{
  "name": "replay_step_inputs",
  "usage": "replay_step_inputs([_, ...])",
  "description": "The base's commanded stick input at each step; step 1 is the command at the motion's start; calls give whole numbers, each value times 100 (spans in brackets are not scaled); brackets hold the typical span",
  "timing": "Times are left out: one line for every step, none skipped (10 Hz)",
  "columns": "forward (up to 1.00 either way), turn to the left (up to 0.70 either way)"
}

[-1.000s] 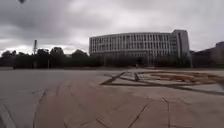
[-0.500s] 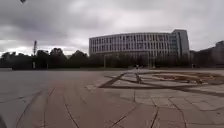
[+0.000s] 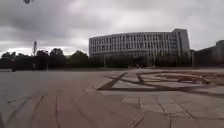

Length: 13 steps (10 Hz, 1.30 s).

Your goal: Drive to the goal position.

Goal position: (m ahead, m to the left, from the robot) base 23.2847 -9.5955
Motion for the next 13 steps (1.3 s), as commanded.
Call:
replay_step_inputs([70,0])
replay_step_inputs([70,0])
replay_step_inputs([70,0])
replay_step_inputs([70,0])
replay_step_inputs([70,0])
replay_step_inputs([70,0])
replay_step_inputs([70,0])
replay_step_inputs([70,0])
replay_step_inputs([70,0])
replay_step_inputs([70,0])
replay_step_inputs([70,0])
replay_step_inputs([70,0])
replay_step_inputs([70,0])
